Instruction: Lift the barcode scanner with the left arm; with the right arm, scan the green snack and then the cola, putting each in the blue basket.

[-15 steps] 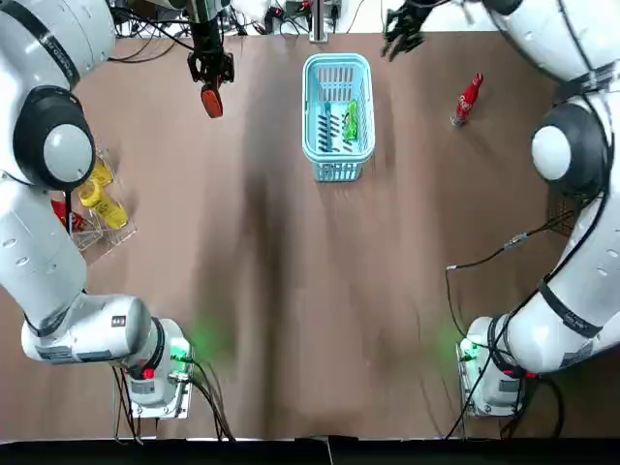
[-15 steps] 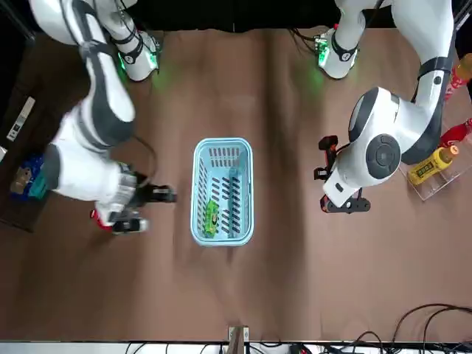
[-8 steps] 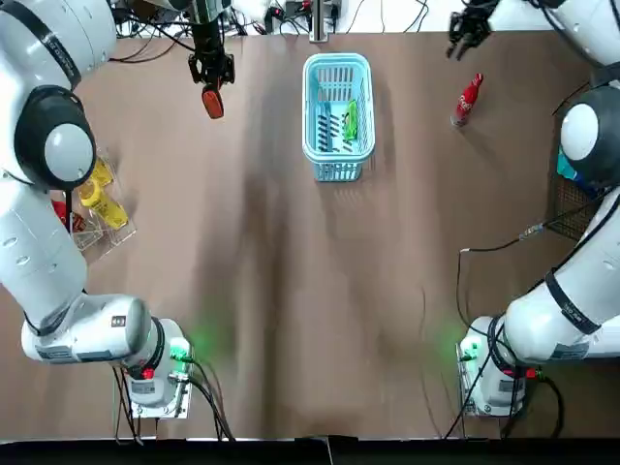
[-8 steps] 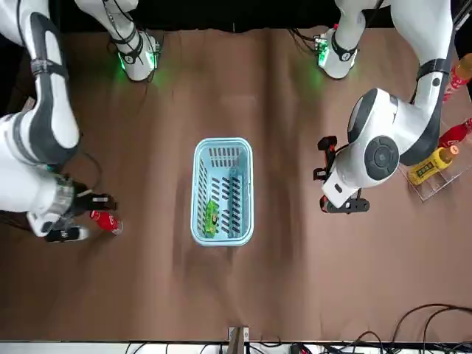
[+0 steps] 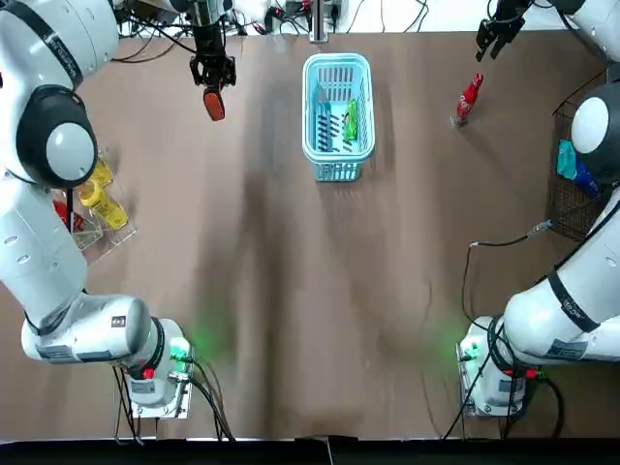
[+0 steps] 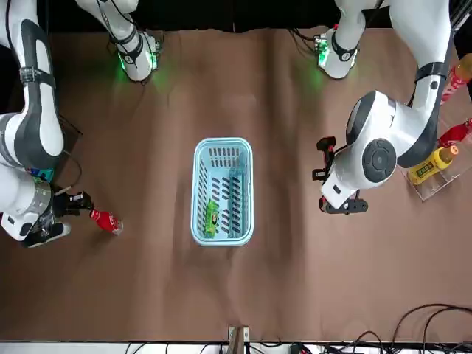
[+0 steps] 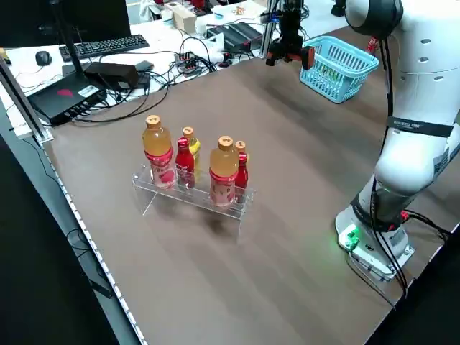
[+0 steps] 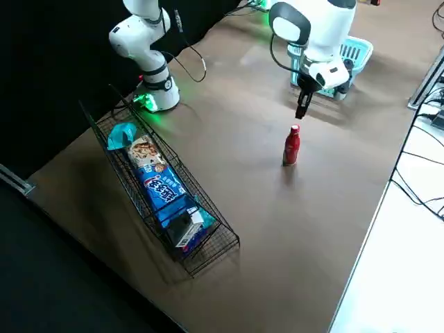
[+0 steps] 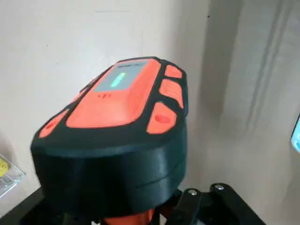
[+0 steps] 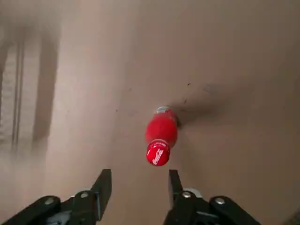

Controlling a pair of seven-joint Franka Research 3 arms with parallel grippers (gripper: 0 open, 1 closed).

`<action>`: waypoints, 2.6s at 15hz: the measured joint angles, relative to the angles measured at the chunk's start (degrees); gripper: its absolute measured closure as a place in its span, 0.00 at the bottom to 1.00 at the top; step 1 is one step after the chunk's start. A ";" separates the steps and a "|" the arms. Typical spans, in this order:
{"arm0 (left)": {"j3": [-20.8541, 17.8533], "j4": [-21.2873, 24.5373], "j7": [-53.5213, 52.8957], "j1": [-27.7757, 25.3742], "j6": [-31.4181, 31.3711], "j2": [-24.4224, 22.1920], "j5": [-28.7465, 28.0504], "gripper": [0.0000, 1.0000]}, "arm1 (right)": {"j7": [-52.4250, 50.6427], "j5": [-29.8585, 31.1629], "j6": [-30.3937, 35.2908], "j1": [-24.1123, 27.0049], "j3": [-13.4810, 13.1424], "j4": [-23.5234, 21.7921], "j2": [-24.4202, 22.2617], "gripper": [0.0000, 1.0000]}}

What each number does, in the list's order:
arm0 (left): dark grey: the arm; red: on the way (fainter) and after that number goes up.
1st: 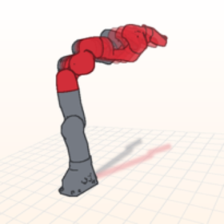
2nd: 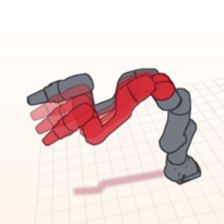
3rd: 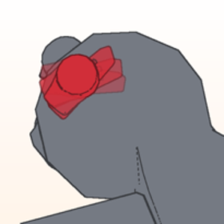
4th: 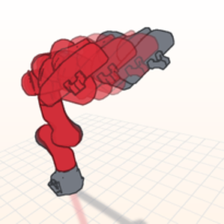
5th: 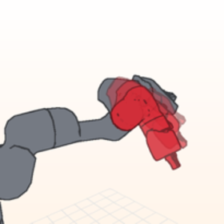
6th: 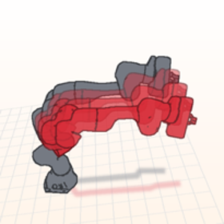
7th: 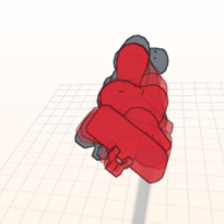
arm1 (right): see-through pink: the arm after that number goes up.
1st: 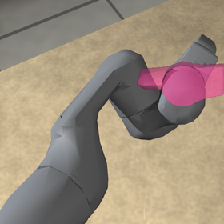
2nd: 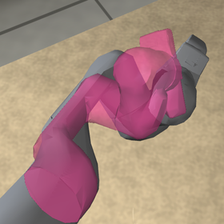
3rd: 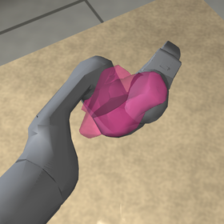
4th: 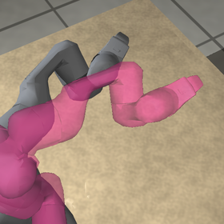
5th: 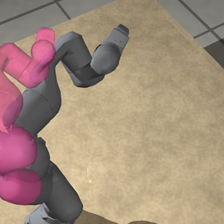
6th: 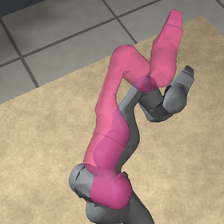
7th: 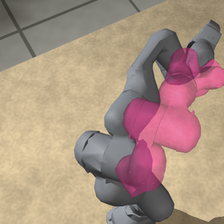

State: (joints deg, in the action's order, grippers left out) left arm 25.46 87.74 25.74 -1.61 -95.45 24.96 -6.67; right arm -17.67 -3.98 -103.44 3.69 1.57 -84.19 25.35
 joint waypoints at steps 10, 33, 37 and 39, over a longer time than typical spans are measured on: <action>0.02 0.00 0.00 0.11 0.00 0.02 0.00 0.86 | -2.67 3.25 -11.90 0.02 0.36 -7.93 1.54 0.29; 0.42 -0.09 0.00 0.30 0.00 0.56 0.00 0.86 | -7.69 3.88 -15.58 0.29 0.85 -11.34 2.22 0.48; 0.46 -0.09 -0.01 0.31 0.00 0.56 0.00 0.86 | -7.68 3.85 -12.88 0.45 0.75 -11.01 1.91 0.67; 0.47 -0.09 -0.01 0.31 0.00 0.56 0.00 0.86 | -7.65 2.92 -10.52 0.46 0.83 -10.60 1.55 0.67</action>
State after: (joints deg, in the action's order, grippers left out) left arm 25.93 87.65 25.73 -1.30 -95.45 25.53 -6.67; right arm -25.32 -1.05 -113.96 4.15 2.40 -94.79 26.90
